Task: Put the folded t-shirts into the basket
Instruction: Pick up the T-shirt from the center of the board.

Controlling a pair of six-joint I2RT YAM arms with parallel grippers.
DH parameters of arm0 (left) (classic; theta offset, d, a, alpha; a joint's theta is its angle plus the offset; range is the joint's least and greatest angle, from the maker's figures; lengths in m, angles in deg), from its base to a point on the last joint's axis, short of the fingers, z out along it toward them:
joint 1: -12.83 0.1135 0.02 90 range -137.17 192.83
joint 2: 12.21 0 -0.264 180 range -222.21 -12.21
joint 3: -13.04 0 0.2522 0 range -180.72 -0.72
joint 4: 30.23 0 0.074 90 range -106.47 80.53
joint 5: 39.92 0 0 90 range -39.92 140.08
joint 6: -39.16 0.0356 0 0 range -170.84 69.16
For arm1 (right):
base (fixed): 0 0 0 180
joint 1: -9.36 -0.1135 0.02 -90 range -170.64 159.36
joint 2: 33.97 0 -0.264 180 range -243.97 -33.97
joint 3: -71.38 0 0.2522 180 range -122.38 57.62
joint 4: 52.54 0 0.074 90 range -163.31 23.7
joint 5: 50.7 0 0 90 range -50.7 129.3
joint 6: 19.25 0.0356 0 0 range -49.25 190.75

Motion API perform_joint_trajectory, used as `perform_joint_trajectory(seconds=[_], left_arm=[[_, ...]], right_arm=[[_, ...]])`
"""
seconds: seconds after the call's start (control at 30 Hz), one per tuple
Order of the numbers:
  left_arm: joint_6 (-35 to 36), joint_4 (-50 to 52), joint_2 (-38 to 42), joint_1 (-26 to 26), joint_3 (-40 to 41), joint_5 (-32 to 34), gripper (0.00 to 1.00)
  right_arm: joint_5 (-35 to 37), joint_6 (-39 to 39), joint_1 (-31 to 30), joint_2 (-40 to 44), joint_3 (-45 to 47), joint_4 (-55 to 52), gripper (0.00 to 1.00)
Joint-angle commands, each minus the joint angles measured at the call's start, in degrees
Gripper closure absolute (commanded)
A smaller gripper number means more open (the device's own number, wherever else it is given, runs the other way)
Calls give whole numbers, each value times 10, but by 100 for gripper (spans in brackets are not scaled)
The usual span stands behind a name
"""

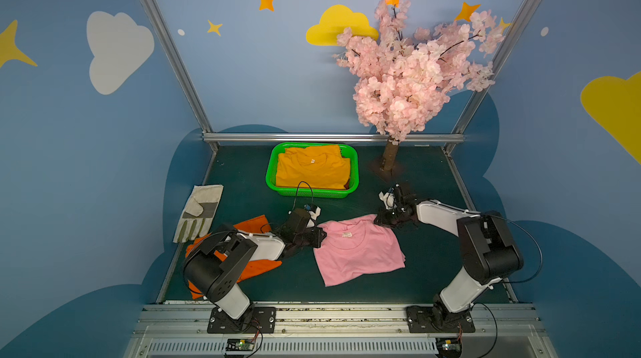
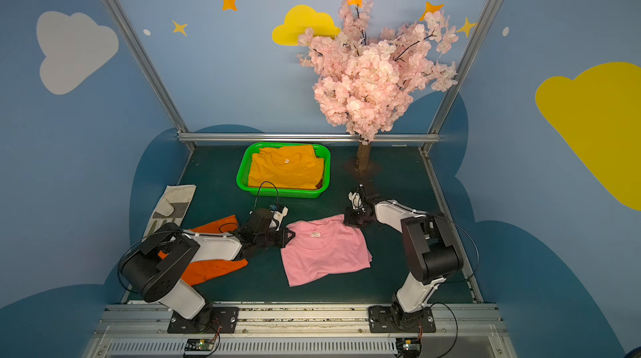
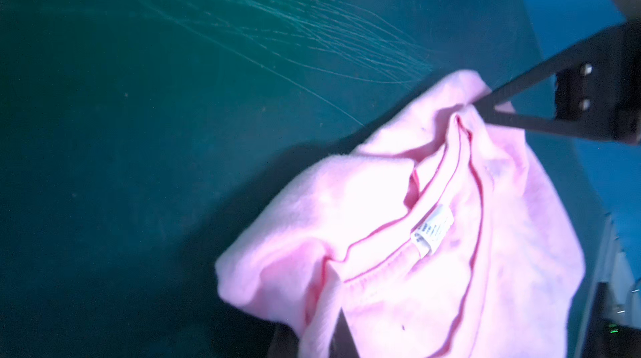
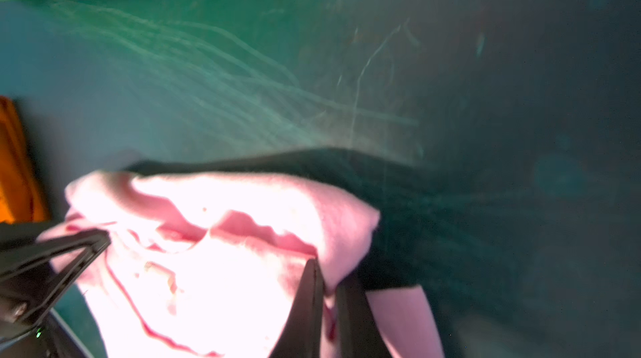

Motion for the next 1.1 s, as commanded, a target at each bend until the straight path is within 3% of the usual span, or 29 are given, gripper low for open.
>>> perform_joint_trajectory(seconds=[0.0,0.33,0.63,0.8,1.07], left_arm=[[-3,0,40,7,18,-19,98],[36,85,199,19,20,9,98],[80,195,330,36,-33,52,98],[99,263,368,71,-95,65,97],[114,297,343,140,-217,50,98]], right_arm=[[-35,16,0,72,23,45,100],[-19,48,-24,235,86,90,100],[45,64,-85,316,46,74,100],[85,122,-114,334,19,96,100],[146,105,-160,270,-102,89,100]])
